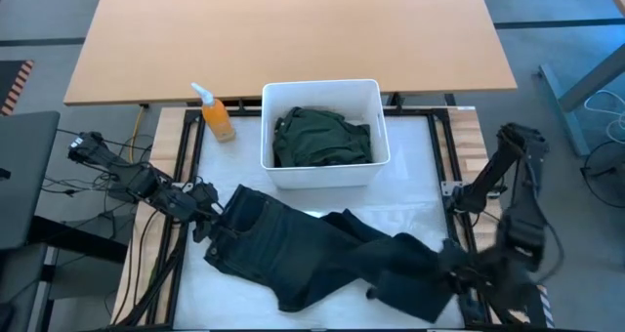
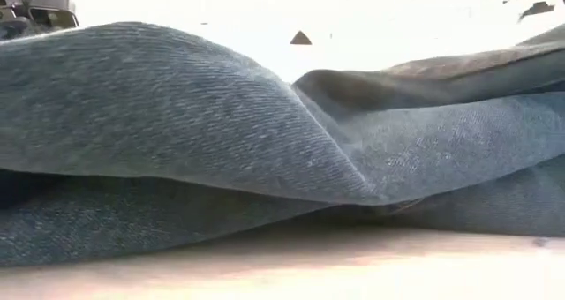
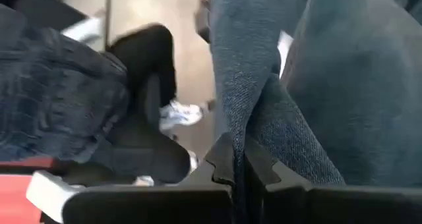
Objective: Fold laundry
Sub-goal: Remove the dark blue jeans from the white bin
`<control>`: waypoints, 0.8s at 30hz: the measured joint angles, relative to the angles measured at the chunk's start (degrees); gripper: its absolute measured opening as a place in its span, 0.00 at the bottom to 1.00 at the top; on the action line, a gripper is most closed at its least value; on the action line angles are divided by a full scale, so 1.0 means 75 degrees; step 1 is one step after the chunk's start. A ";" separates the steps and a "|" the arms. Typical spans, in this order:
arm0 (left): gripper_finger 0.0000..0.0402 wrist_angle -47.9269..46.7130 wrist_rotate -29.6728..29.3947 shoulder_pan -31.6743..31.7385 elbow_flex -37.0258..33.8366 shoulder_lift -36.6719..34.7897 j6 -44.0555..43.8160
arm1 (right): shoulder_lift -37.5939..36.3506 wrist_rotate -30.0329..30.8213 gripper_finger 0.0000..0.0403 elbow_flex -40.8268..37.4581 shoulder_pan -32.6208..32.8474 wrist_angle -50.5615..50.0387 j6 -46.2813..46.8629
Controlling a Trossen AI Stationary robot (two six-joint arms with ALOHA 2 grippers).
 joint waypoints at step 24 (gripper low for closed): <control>0.01 -0.1109 -0.0241 -0.0002 0.0003 -0.0002 -0.0680 | -0.0107 0.7706 0.07 0.0574 0.3917 0.3031 -0.6087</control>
